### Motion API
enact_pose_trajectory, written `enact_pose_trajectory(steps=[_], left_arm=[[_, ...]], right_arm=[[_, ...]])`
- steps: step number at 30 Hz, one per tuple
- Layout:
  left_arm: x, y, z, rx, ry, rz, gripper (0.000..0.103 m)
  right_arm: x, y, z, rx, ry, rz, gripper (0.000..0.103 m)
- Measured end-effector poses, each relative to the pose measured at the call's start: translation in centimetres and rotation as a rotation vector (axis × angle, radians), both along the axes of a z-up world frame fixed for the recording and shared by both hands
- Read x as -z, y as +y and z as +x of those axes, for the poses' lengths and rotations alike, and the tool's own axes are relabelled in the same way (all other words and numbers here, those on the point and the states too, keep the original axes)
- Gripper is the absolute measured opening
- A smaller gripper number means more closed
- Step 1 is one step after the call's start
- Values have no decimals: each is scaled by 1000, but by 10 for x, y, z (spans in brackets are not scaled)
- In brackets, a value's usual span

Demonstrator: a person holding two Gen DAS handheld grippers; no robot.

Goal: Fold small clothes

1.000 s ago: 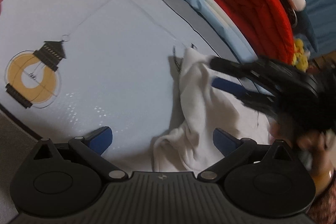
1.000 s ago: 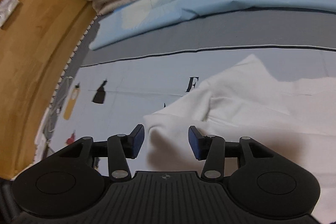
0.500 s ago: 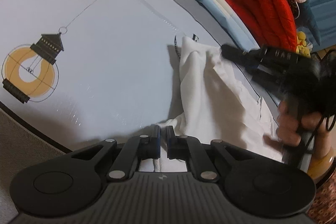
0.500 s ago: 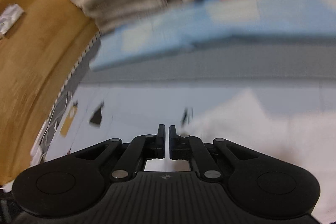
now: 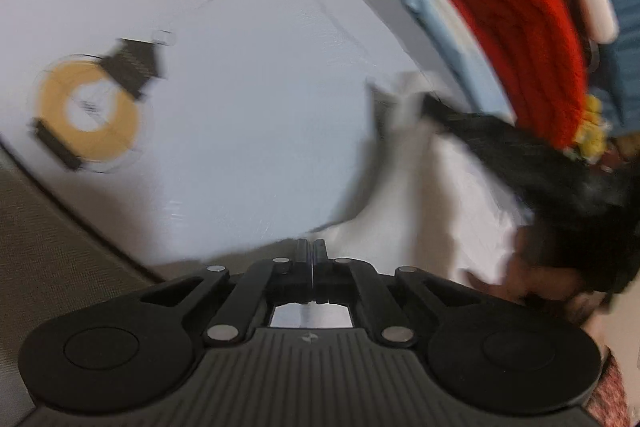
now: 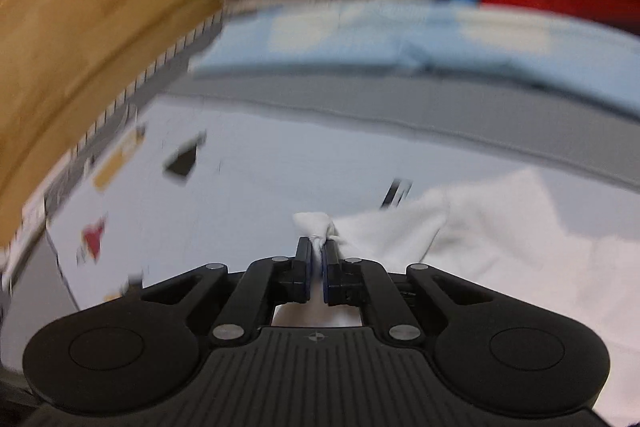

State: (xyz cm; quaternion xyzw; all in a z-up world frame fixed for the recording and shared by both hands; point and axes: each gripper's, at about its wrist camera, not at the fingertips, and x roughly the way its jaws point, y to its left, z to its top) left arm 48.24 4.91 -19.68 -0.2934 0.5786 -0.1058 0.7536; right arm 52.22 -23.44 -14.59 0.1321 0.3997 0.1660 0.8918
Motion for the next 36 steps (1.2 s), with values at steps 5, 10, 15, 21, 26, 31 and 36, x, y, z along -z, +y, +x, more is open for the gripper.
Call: enact_pose_trajectory(steps=[5,10,15,21,26,31,36], left_arm=[[4,11,1,-33,7,-74,0],[-6,16,0,-34,-59,-133,28],[-20,-1,-4,5,-138,-172,56],[-8,-30,-12,55,-141,-10,92],[-10,-35,-18,87,-176,42,93],[-13,-30,-20,77,-187,40,93],[-15,-12,-16,-8,-205,56,93]], right_arm=[[14,-8,18,6,89,58,14],[20,-32,2,87,156,236,39],[-6,-74,-67,183,27,172,39],[35,-79,-114,208,97,60,34],[12,-126,-146,331,77,96,39],[-3,-257,-226,731,16,63,41],[2,-402,-330,1303,-33,72,49]])
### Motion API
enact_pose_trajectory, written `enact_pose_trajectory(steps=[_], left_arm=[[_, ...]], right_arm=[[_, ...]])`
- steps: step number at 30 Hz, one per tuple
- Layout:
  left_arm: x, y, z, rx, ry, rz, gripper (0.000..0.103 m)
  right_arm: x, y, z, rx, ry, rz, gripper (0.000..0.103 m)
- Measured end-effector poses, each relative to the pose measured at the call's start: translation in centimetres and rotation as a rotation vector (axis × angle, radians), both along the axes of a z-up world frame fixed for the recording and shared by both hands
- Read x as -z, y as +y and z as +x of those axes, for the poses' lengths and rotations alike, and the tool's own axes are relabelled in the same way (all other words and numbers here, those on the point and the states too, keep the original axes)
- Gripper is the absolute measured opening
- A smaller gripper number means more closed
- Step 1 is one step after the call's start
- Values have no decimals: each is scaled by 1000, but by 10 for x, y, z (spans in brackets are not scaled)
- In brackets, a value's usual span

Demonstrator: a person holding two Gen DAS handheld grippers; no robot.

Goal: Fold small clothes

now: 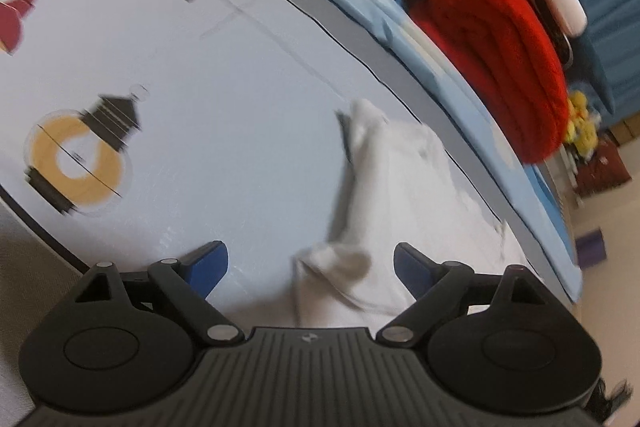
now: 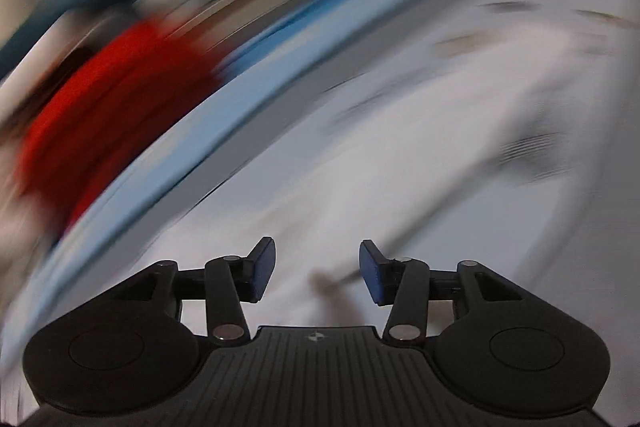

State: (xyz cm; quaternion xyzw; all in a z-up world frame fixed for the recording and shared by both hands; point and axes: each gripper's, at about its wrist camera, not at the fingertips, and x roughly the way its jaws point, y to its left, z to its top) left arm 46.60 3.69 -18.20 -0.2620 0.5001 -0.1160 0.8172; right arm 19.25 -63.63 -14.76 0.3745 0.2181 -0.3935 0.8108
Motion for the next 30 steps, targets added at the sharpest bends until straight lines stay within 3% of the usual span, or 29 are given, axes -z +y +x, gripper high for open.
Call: enact_pose_trajectory(steps=[3,5,7,10,13,14,16,18,20,23,25,28,30], left_arm=[[-1,2,-1,-27,-19,19,93],[-1,0,-2,-27,-36,27,93],[-1,-6,-2,-6,-50,45,93],[-2,-12,-4,26,-75,76,93],[0,-17,-5,54,-90,97,94],[1,-17,-5,59,-94,101,94],[1,-18,-4,67,-98,107,94],[1,-17,-3,67,-93,101,94],[1,-14,-2,59,-85,89,94],[-2,-9,-1,27,-71,77,94],[-6,-5,-1,4,-65,69,94],[-13,-1,-2,-18,-74,53,94],[-18,0,-3,-24,-86,48,94]], right_arm=[[9,-71,-36,155,-18,76,53],[17,-107,-42,164,-64,181,54],[25,-122,-30,145,-72,223,57],[30,-122,2,105,-32,188,64],[35,-116,34,88,76,100,68],[35,-108,49,78,109,33,65],[30,-100,62,52,193,-76,8],[16,-92,73,57,247,-180,5],[-8,-76,83,30,243,-305,5],[-56,-28,105,-115,206,-497,5],[-89,26,123,-276,141,-629,5],[-115,139,136,-640,9,-773,5],[-105,217,134,-944,-55,-766,8]])
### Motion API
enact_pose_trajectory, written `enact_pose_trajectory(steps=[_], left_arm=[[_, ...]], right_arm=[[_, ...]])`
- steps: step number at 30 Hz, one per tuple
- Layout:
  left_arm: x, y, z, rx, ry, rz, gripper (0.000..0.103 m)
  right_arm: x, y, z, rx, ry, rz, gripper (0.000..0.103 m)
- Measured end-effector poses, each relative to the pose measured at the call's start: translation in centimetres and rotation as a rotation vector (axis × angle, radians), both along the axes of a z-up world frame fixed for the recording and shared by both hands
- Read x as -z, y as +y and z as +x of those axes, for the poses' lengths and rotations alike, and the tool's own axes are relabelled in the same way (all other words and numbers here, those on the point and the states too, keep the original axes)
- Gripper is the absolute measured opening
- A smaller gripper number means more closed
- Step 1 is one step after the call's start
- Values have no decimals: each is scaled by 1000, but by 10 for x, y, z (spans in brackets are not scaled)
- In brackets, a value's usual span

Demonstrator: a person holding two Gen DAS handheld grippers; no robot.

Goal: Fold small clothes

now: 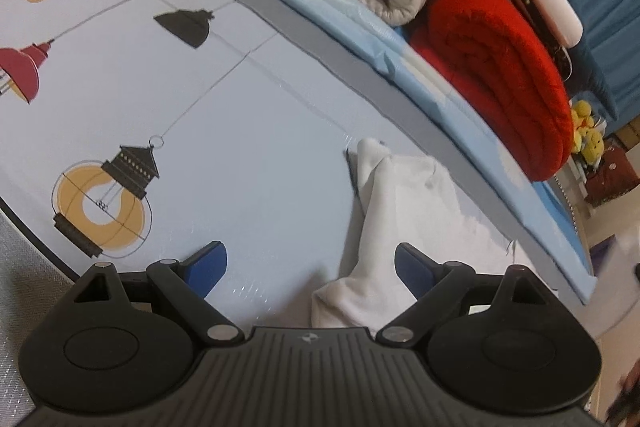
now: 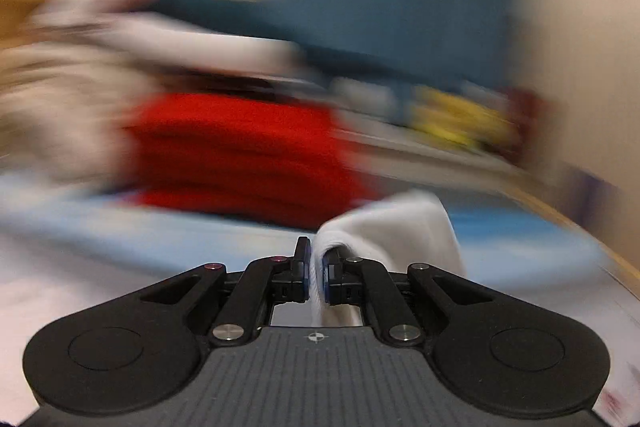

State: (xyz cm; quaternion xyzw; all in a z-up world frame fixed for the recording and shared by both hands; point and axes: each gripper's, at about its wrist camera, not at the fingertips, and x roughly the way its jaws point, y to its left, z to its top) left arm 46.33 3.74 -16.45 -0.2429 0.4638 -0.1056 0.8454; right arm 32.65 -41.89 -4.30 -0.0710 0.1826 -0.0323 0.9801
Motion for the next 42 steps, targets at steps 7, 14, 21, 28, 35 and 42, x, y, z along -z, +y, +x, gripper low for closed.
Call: enact_pose_trajectory(steps=[7,14,21,28,35,42], left_arm=[[-6,2,-2,2,-11,-15,94],[-2,-1,0,0,9,-24,94],[-1,-4,0,1,5,-12,94],[1,17,10,-80,62,-48,94],[3,28,17,-130,94,-51,94],[4,38,18,-151,104,-38,94]], right_arm=[[105,82,-33,-106,438,47,70],[91,8,-60,201,394,219,70],[79,1,-47,131,335,361,67],[83,23,23,57,362,577,67],[84,82,80,-101,405,626,63],[105,127,136,-131,485,707,67]])
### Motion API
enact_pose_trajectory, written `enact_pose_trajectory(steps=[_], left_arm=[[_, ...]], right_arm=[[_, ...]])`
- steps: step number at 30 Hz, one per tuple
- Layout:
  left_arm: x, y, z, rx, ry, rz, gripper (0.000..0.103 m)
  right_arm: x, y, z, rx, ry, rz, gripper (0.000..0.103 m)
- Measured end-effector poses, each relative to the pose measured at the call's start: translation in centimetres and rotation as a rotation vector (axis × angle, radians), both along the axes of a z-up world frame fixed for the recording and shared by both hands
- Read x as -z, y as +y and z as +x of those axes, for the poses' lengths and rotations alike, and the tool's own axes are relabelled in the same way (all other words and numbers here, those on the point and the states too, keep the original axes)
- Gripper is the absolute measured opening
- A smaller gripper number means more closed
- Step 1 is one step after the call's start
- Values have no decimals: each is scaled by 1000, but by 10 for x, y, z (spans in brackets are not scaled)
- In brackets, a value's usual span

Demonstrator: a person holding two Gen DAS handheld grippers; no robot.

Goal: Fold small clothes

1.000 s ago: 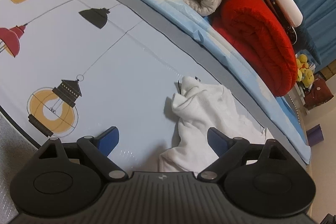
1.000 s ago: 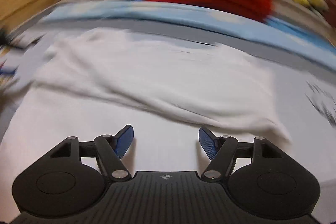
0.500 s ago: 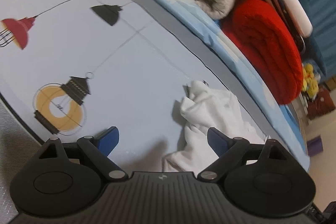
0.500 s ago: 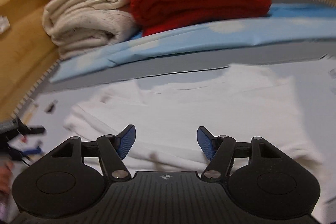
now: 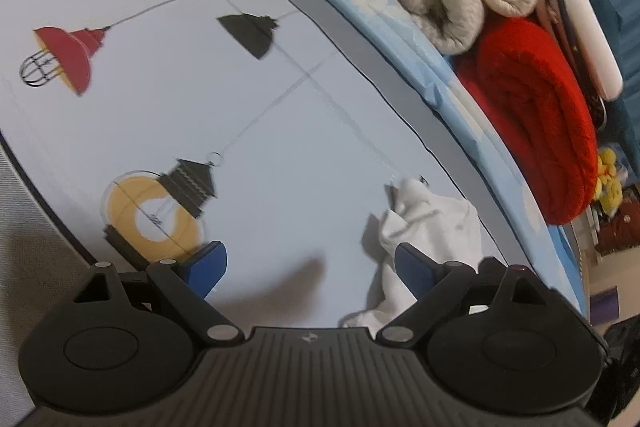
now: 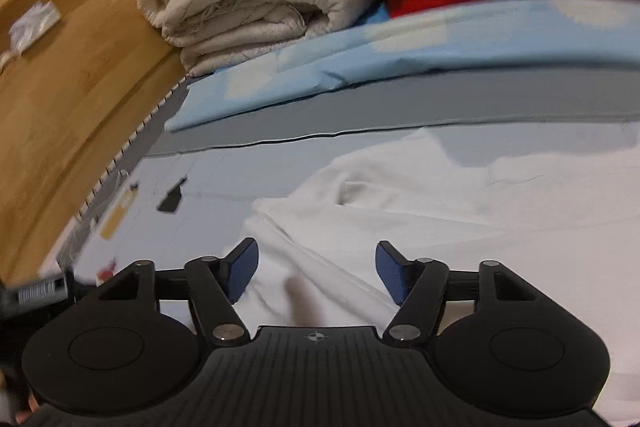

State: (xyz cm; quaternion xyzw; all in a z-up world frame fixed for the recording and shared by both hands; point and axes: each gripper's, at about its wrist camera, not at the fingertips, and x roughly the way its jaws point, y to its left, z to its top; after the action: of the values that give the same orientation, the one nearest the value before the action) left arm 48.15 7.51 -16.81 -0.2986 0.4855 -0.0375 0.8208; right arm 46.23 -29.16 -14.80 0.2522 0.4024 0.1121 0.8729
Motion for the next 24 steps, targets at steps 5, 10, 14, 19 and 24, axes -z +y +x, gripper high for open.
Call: enact_pose_trajectory(steps=[5,10,14,19,24], left_arm=[[3,19,3,-82,34,-19,94],[1,18,2,-78,38,-31,94],[-3,9,0,-33,17,-32,94],[4,3,-2,-15,38,-27,94],[5,-3,-4,-4,29,-2,94]], right_arm=[[21,18,-13,-162,164,253,66],[13,21,-69,-243,200,139,64],[-15,-37,-112,54,58,-7,64],[-41,-147,-167,544,-9,-279,65],[-27,-208,-160,636,114,-244,64]])
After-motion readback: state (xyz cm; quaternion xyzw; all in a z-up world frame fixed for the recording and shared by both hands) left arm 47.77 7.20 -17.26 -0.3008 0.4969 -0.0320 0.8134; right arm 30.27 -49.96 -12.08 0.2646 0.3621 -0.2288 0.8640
